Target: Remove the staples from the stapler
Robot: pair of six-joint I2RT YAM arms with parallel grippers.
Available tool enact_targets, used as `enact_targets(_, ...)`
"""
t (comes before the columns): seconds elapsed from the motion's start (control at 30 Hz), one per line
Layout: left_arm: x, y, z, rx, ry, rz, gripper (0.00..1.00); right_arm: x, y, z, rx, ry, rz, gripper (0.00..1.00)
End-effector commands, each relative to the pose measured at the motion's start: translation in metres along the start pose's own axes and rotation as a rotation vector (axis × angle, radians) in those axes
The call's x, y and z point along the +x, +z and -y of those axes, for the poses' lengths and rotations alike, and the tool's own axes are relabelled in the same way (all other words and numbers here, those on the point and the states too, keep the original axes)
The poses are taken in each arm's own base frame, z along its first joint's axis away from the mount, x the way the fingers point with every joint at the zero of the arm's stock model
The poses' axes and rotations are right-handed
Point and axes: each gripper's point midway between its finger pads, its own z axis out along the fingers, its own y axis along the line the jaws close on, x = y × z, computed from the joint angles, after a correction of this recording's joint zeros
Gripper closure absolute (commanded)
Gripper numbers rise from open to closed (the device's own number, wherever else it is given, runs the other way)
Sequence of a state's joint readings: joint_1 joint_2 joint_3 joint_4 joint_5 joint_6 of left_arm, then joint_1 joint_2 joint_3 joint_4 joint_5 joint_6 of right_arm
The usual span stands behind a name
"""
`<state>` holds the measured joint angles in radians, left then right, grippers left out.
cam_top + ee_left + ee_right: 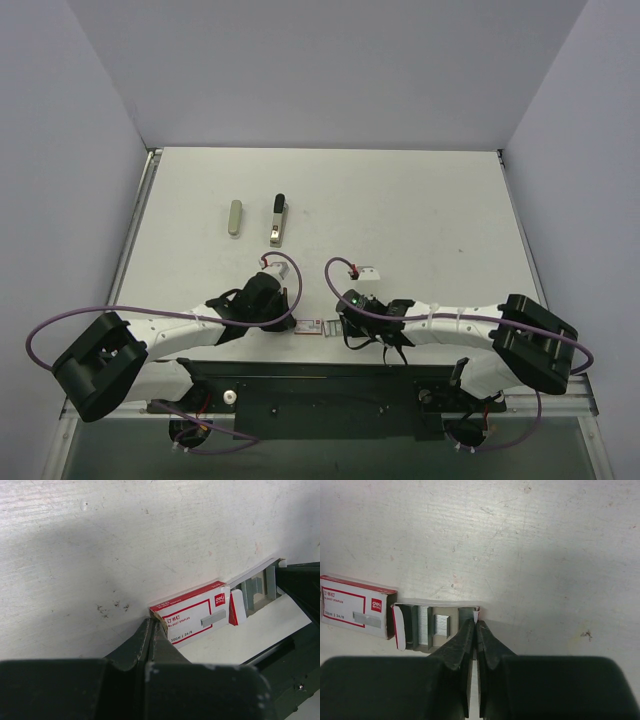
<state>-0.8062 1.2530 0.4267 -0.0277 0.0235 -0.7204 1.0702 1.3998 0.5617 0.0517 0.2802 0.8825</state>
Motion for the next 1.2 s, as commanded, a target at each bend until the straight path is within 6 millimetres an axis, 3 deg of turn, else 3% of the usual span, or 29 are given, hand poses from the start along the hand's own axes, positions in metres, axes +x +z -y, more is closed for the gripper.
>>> enact_targets(0.0,0.025,-0.001,-0.018,-0.046,0.025,-0.079,1.00,0.002,-0.006,0.011,0.070,-0.090,-0.017,1.00)
enact_targets(1.17,0.030,-0.001,-0.019,-0.036,0.018,-0.091,1.00,-0.015,0.005,-0.003,0.095,-0.061,0.030,1.00)
